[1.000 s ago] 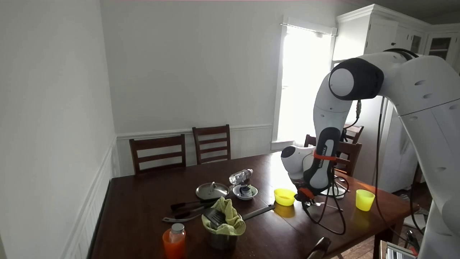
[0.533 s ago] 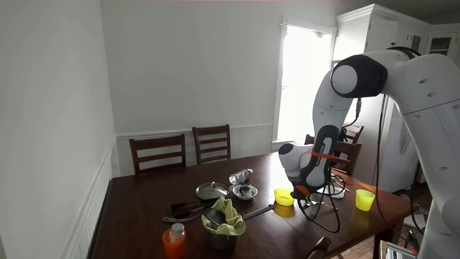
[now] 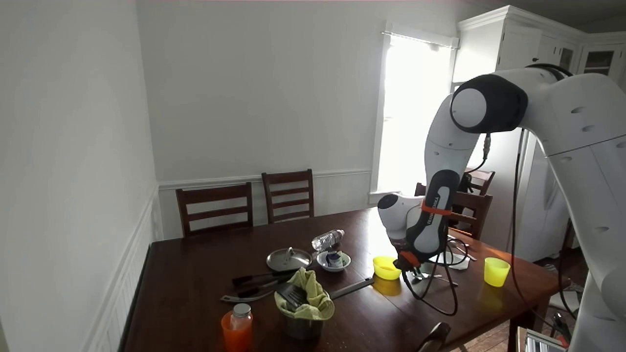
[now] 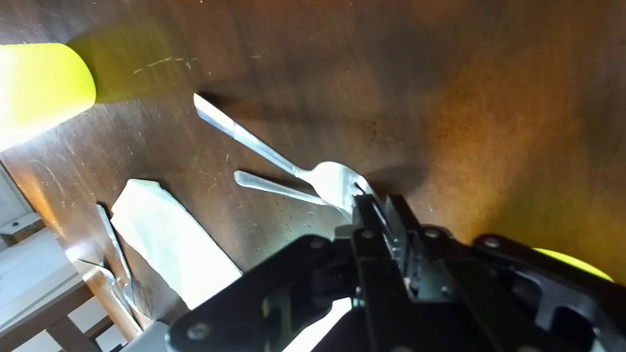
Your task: Move the yellow bowl forward, then put the fork on the edge of the yellow bowl
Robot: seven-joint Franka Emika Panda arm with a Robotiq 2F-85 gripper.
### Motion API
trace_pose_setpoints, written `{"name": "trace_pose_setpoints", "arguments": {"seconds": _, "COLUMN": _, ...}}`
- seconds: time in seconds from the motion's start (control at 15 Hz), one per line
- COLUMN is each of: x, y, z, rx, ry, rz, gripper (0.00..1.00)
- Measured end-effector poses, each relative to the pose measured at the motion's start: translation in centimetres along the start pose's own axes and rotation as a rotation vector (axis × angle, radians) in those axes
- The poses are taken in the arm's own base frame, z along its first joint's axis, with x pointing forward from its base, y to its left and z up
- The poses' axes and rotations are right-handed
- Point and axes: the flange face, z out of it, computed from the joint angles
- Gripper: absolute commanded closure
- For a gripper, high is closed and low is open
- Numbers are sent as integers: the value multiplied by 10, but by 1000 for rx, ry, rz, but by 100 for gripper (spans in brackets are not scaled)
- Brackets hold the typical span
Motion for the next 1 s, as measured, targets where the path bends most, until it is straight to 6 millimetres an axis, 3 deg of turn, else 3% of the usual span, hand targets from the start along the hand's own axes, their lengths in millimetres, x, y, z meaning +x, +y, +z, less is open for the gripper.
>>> {"name": "trace_pose_setpoints", "arguments": {"seconds": 1.0, "x": 37, "y": -14, "z": -34, "rx": 78, "ry": 11, "rz": 147, "gripper": 97}}
